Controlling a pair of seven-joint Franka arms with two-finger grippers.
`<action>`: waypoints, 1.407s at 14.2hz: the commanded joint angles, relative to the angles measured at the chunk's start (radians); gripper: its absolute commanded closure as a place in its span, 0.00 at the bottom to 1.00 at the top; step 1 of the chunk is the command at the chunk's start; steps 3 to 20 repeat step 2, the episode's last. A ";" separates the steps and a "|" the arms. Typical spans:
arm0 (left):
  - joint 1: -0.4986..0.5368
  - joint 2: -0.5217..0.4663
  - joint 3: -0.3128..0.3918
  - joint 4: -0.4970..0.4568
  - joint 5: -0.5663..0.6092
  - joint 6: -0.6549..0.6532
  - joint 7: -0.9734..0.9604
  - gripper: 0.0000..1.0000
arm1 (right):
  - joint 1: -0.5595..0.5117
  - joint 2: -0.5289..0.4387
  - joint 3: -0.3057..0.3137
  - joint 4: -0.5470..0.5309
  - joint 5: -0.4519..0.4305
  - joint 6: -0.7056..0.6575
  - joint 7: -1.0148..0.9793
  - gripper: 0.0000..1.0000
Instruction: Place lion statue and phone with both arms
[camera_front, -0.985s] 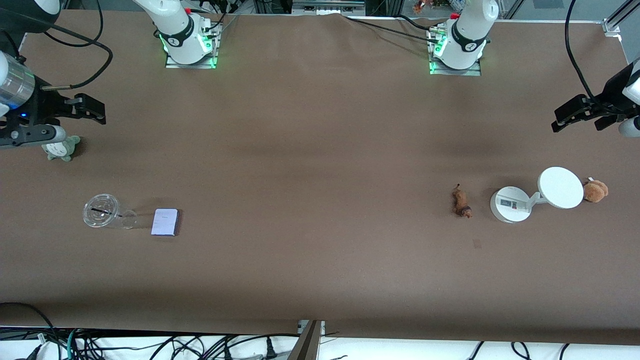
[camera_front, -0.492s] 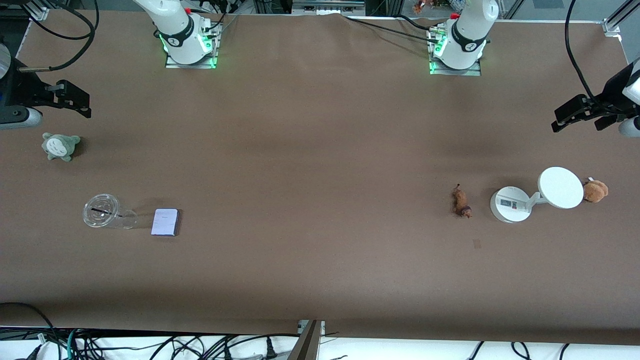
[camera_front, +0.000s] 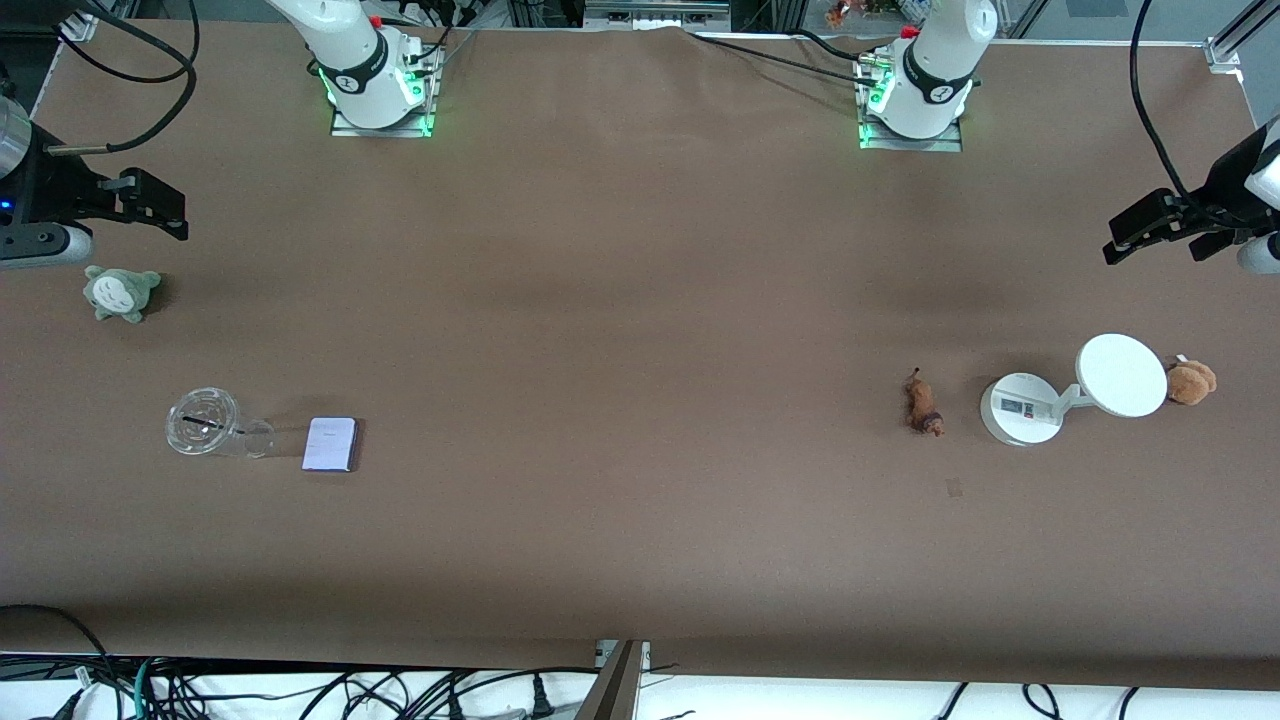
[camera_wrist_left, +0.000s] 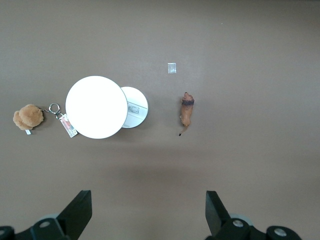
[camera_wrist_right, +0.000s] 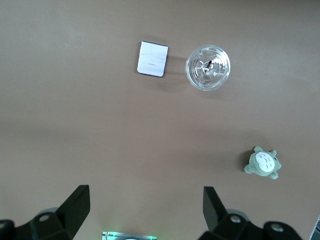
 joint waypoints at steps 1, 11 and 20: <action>0.003 0.005 0.000 0.022 -0.003 -0.018 0.023 0.00 | -0.006 0.003 0.016 0.019 0.001 -0.018 -0.004 0.00; 0.003 0.005 0.000 0.022 -0.001 -0.018 0.023 0.00 | -0.006 0.003 0.017 0.019 0.001 -0.018 -0.004 0.00; 0.003 0.005 0.000 0.022 -0.001 -0.018 0.023 0.00 | -0.006 0.003 0.017 0.019 0.001 -0.018 -0.004 0.00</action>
